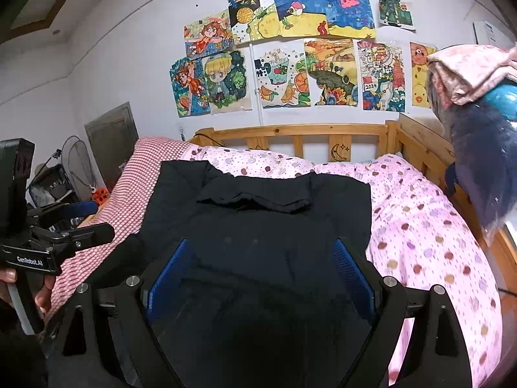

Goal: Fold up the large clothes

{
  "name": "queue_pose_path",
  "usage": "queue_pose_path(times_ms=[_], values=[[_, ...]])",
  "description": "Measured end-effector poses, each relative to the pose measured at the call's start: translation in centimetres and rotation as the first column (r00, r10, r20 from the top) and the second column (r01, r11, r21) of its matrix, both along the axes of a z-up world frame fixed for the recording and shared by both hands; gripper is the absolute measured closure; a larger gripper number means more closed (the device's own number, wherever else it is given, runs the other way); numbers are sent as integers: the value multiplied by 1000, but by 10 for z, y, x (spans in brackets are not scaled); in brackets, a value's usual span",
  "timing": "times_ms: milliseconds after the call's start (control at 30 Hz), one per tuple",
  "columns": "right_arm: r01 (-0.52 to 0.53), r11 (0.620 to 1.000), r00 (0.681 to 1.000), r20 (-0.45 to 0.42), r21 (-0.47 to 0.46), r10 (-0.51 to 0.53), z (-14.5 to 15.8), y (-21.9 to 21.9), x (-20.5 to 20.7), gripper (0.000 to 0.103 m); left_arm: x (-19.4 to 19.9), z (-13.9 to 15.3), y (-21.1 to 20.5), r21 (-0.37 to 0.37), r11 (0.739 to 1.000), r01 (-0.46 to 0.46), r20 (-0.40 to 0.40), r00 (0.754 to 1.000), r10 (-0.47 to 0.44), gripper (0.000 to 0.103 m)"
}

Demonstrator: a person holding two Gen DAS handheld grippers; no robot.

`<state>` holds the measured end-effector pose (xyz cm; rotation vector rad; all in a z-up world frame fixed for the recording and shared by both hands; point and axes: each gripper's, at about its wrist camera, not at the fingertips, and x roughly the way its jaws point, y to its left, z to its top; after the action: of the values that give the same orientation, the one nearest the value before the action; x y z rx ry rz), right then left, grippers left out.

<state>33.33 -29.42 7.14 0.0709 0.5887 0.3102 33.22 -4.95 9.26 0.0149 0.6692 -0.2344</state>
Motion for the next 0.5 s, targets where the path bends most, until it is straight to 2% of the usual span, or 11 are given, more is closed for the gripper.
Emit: queue_pose_path(times_ms=[333,500], values=[[-4,1000,1000,27,1,4,18,-12,-75,17,-69,7,-3,10,1000,18,28,999,-18,0],[10,999,1000,26,39,-11,17,-21,-104,17,-97,10,-2,-3,1000,20,47,999,-20,0]])
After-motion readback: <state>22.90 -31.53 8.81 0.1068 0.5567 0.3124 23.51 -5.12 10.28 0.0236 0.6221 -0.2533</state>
